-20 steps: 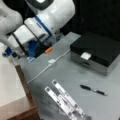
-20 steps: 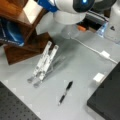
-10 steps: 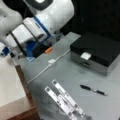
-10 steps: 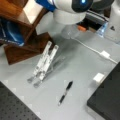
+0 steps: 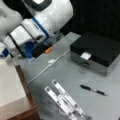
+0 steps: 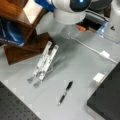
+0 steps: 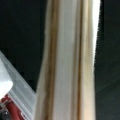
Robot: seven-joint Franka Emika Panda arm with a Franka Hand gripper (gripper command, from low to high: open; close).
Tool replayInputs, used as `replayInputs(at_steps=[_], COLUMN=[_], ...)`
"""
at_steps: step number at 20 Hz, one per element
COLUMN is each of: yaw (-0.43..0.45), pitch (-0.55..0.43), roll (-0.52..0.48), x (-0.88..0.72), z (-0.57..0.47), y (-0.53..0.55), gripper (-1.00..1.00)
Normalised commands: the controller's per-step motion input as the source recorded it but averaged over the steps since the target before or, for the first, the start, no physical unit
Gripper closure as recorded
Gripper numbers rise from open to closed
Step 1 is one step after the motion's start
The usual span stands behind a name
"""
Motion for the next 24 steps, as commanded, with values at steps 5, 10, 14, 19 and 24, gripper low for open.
replayInputs(at_steps=[5,10,14,19,24], yaw=[0.066,0.024,-0.016,-0.078,-0.133], pitch=[0.045,0.088,0.106,0.151,0.187], roll=[-0.025,-0.016,-0.01,-0.012,-0.005], x=[0.1,0.14,0.16,0.18,0.25], z=[-0.03,0.08,0.14,0.2,0.3], y=[-0.05,0.04,0.12,0.15,0.27], gripper=[1.0,1.0,1.0,1.0,1.0])
